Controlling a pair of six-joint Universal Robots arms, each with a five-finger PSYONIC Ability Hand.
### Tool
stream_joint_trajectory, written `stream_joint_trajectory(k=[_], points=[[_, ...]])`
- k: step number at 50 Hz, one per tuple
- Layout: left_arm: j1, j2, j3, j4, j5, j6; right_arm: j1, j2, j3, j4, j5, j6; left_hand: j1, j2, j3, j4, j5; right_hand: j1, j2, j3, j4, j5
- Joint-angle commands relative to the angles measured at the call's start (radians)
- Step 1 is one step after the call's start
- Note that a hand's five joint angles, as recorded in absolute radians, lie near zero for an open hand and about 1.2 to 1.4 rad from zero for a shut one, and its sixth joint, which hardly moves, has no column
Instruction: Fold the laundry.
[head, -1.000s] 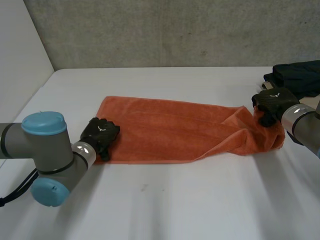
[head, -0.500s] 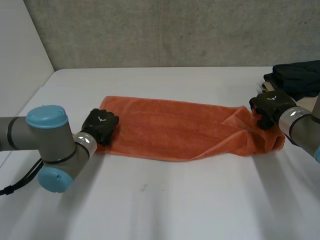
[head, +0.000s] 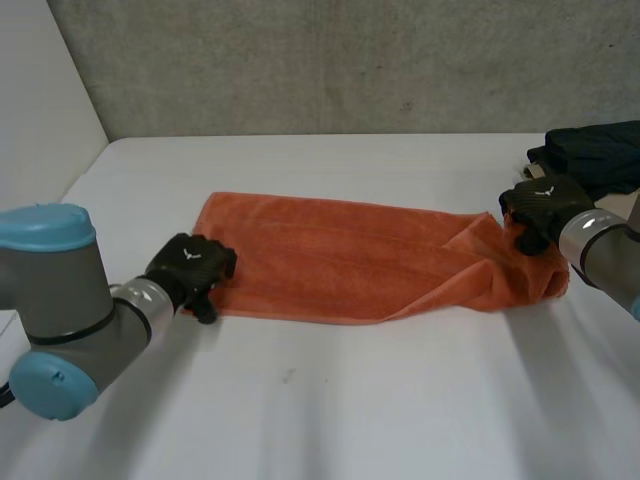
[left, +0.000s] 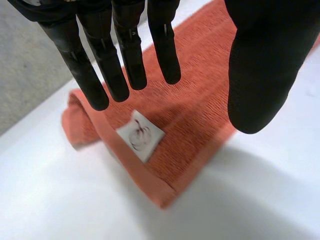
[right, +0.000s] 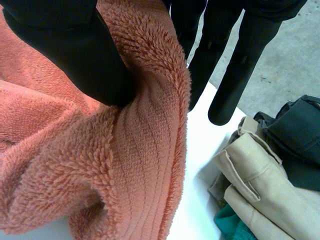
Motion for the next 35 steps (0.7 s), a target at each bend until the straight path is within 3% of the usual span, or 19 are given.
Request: stream_joint_trajectory(k=[1, 35], points=[[0.021, -0.099, 0.031, 0.058, -0.005, 0.069, 0.013, 0.002, 0.012, -0.003, 0.002, -0.003, 0.063, 0.067, 0.063, 0.071, 0.079, 0.262, 0.217, 0.205, 0.197, 0.227], [0.008, -0.276, 0.247, 0.134, -0.025, 0.075, 0.026, 0.018, 0.024, -0.004, 0.002, -0.033, 0.295, 0.299, 0.295, 0.303, 0.311, 0.262, 0.217, 0.205, 0.197, 0.227]])
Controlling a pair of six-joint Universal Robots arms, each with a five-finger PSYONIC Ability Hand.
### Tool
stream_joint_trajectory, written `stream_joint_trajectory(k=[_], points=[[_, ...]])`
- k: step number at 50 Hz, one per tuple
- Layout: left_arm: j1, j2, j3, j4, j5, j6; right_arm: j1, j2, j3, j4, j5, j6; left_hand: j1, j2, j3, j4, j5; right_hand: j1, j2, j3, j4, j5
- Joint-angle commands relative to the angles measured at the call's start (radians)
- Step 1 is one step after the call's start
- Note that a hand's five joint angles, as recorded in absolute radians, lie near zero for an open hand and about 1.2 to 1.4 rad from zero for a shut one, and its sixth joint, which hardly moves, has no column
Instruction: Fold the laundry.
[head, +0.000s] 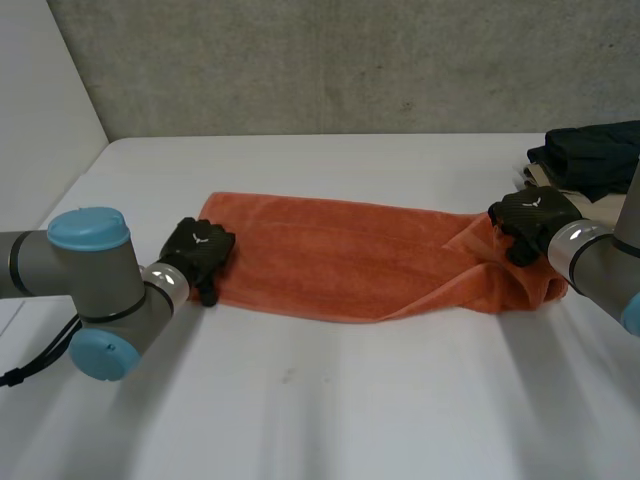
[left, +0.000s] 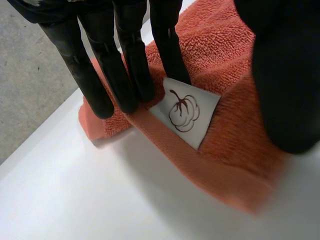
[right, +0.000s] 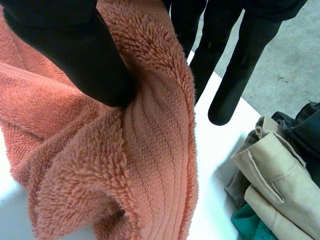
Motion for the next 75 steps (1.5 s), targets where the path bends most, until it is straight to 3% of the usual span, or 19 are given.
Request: stream_joint_trajectory(k=[1, 13, 20, 24, 31, 35, 40, 45, 50, 59, 64, 68, 75], points=[[-0.005, -0.007, 0.020, -0.001, 0.001, -0.005, 0.001, 0.007, 0.000, 0.000, 0.000, -0.003, 0.118, 0.123, 0.123, 0.122, 0.286, 0.262, 0.217, 0.205, 0.197, 0.227], [-0.010, -0.033, 0.051, 0.000, 0.011, -0.008, 0.009, 0.021, 0.001, 0.000, 0.001, -0.018, 0.106, 0.111, 0.111, 0.110, 0.274, 0.262, 0.217, 0.205, 0.197, 0.227], [-0.016, -0.056, 0.077, 0.006, 0.017, -0.014, 0.006, 0.021, 0.001, 0.000, 0.001, -0.020, -0.169, -0.165, -0.164, -0.165, -0.001, 0.262, 0.217, 0.205, 0.197, 0.227], [-0.022, -0.059, 0.081, 0.006, 0.012, -0.013, 0.004, 0.021, 0.000, 0.000, 0.001, -0.021, -0.194, -0.189, -0.188, -0.189, -0.026, 0.262, 0.217, 0.205, 0.197, 0.227], [-0.024, -0.059, 0.091, 0.025, 0.021, -0.027, 0.009, 0.023, 0.001, 0.000, 0.001, -0.026, 0.182, 0.187, 0.187, 0.186, 0.350, 0.262, 0.217, 0.205, 0.197, 0.227], [-0.022, -0.088, 0.117, 0.039, 0.046, -0.040, 0.011, 0.027, 0.000, -0.003, 0.001, -0.029, 0.607, 0.612, 0.612, 0.611, 0.775, 0.262, 0.217, 0.205, 0.197, 0.227], [-0.024, -0.090, 0.138, 0.025, 0.041, -0.033, 0.006, 0.026, -0.003, -0.003, 0.001, -0.034, 0.608, 0.613, 0.613, 0.612, 0.776, 0.262, 0.217, 0.205, 0.197, 0.227], [-0.016, 0.033, 0.101, 0.006, -0.012, -0.059, 0.001, 0.014, -0.011, 0.003, 0.003, -0.034, 0.608, 0.613, 0.613, 0.612, 0.776, 0.262, 0.217, 0.205, 0.197, 0.227], [0.019, 0.272, -0.016, -0.009, -0.060, -0.128, 0.001, -0.051, -0.020, 0.056, 0.004, -0.037, 0.608, 0.613, 0.613, 0.612, 0.776, 0.262, 0.217, 0.205, 0.197, 0.227], [0.113, 0.706, -0.190, -0.073, 0.017, -0.244, -0.069, -0.285, -0.069, 0.185, -0.029, 0.000, 0.608, 0.613, 0.613, 0.612, 0.776, 0.262, 0.217, 0.205, 0.197, 0.227], [0.124, 0.720, -0.280, -0.107, 0.107, -0.315, -0.077, -0.330, -0.043, 0.210, -0.098, 0.024, 0.608, 0.613, 0.613, 0.612, 0.776, 0.262, 0.217, 0.205, 0.197, 0.227], [0.102, 0.558, -0.337, -0.101, 0.201, -0.286, -0.075, -0.284, 0.013, 0.190, -0.137, 0.031, -0.277, -0.272, -0.272, -0.273, -0.109, 0.262, 0.217, 0.205, 0.197, 0.227], [0.082, 0.320, -0.278, -0.093, 0.204, -0.110, -0.045, -0.204, 0.049, 0.155, -0.108, 0.015, -0.296, -0.291, -0.291, -0.292, -0.128, 0.262, 0.217, 0.205, 0.197, 0.227]])
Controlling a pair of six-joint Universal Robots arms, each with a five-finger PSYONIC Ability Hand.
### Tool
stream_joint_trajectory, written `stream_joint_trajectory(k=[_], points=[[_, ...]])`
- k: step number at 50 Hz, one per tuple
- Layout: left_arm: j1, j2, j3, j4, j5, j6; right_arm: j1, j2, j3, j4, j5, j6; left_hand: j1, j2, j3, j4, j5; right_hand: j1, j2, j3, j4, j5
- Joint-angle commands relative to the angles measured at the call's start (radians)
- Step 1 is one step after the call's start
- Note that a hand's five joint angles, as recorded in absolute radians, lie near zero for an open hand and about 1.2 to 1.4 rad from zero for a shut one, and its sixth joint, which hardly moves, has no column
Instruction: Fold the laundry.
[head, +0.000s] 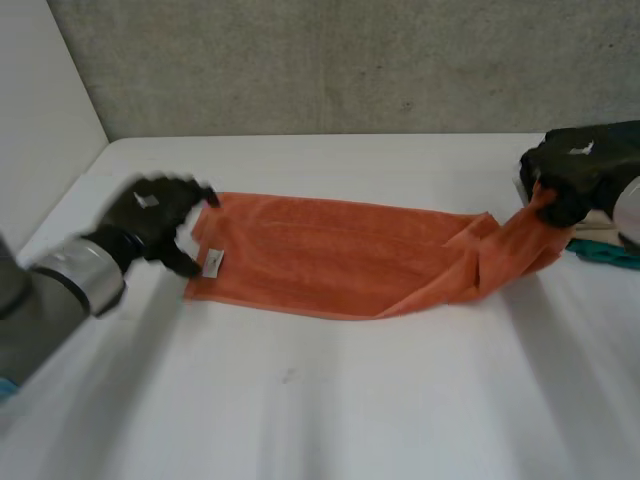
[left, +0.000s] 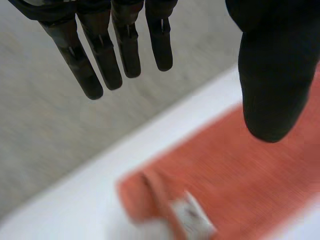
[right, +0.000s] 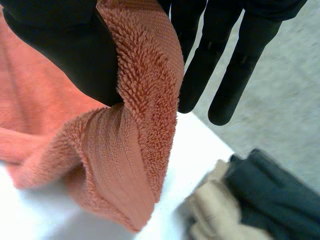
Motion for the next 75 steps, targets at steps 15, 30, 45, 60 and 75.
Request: stream_joint_trajectory(k=[15, 30, 45, 60, 75], points=[[-0.058, -0.543, 0.331, 0.020, -0.052, 0.238, 0.071, 0.178, 0.058, -0.102, 0.068, -0.052, 0.300, 0.277, 0.273, 0.286, 0.289, 0.262, 0.217, 0.202, 0.197, 0.227], [-0.091, -0.660, 0.484, 0.065, -0.087, 0.240, 0.091, 0.210, 0.064, -0.111, 0.074, -0.079, 0.455, 0.432, 0.428, 0.441, 0.444, 0.262, 0.217, 0.202, 0.197, 0.227], [-0.111, -0.700, 0.579, 0.086, -0.098, 0.226, 0.094, 0.216, 0.067, -0.120, 0.077, -0.092, 0.608, 0.585, 0.581, 0.594, 0.597, 0.262, 0.217, 0.202, 0.197, 0.227], [-0.121, -0.729, 0.596, 0.121, -0.098, 0.214, 0.097, 0.233, 0.067, -0.125, 0.079, -0.099, 0.476, 0.453, 0.449, 0.462, 0.465, 0.262, 0.217, 0.202, 0.197, 0.227], [-0.120, -0.688, 0.599, 0.063, -0.136, 0.214, 0.094, 0.233, 0.058, -0.123, 0.080, -0.101, 0.951, 0.928, 0.924, 0.937, 0.940, 0.262, 0.217, 0.202, 0.197, 0.227]])
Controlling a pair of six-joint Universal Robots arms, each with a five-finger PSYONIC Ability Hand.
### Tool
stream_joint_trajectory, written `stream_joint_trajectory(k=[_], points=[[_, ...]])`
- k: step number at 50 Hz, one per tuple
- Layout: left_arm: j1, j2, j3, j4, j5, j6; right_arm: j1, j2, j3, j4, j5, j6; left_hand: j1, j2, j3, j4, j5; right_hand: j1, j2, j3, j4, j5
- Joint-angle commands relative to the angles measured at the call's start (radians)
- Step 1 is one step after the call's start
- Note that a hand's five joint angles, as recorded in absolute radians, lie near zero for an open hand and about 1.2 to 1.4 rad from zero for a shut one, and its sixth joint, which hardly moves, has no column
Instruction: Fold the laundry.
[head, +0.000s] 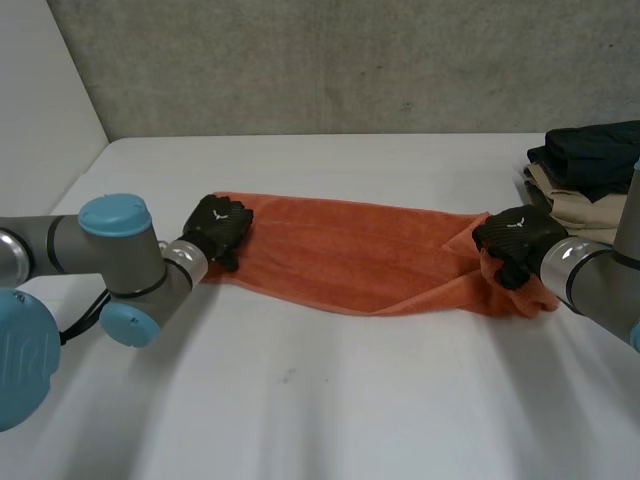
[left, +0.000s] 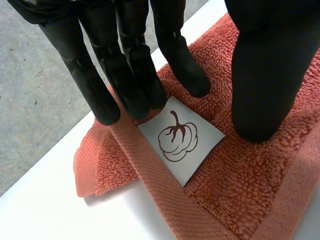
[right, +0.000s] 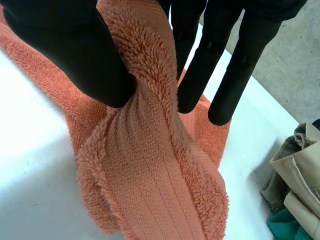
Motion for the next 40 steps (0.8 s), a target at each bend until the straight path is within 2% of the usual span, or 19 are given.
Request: stream_joint_trajectory(k=[1, 9, 11, 14, 15, 17, 19, 24, 34, 40], points=[[0.003, 0.081, -0.039, -0.048, -0.038, -0.001, -0.003, -0.007, -0.008, 0.006, 0.001, -0.001, 0.210, 0.201, 0.205, 0.198, 0.746, 0.262, 0.217, 0.202, 0.197, 0.227], [0.044, 0.427, -0.276, -0.056, -0.087, -0.083, -0.027, -0.090, -0.016, 0.037, -0.008, 0.014, 0.210, 0.201, 0.205, 0.198, 0.746, 0.262, 0.217, 0.202, 0.197, 0.227], [0.061, 0.524, -0.347, -0.038, -0.073, -0.122, -0.042, -0.126, -0.017, 0.038, -0.014, 0.034, 0.210, 0.201, 0.205, 0.198, 0.746, 0.262, 0.217, 0.202, 0.197, 0.227], [0.064, 0.579, -0.405, -0.027, -0.038, -0.155, -0.056, -0.143, -0.019, 0.043, -0.025, 0.054, 0.210, 0.201, 0.205, 0.198, 0.746, 0.262, 0.217, 0.202, 0.197, 0.227], [0.057, 0.583, -0.439, -0.027, -0.002, -0.165, -0.059, -0.142, -0.017, 0.045, -0.032, 0.061, 0.031, 0.021, 0.026, 0.018, 0.566, 0.262, 0.217, 0.202, 0.197, 0.227], [0.038, 0.576, -0.470, -0.028, 0.042, -0.170, -0.059, -0.139, -0.014, 0.045, -0.038, 0.063, -0.436, -0.445, -0.441, -0.448, 0.100, 0.262, 0.217, 0.202, 0.197, 0.227], [-0.006, 0.544, -0.501, -0.028, 0.088, -0.166, -0.058, -0.127, -0.013, 0.043, -0.041, 0.061, -0.733, -0.743, -0.738, -0.746, -0.198, 0.262, 0.217, 0.202, 0.197, 0.227], [-0.071, 0.426, -0.476, -0.012, 0.097, -0.118, -0.044, -0.104, -0.014, 0.046, -0.035, 0.054, -0.714, -0.724, -0.719, -0.727, -0.179, 0.262, 0.217, 0.202, 0.197, 0.227], [-0.166, 0.183, -0.253, -0.015, 0.042, -0.077, -0.018, -0.065, 0.003, 0.029, -0.023, 0.046, -0.424, -0.434, -0.429, -0.437, 0.111, 0.262, 0.217, 0.202, 0.197, 0.227], [-0.161, 0.098, -0.150, -0.065, -0.015, -0.028, -0.012, -0.056, 0.006, 0.028, -0.017, 0.046, -0.403, -0.413, -0.408, -0.416, 0.132, 0.262, 0.217, 0.202, 0.197, 0.227]])
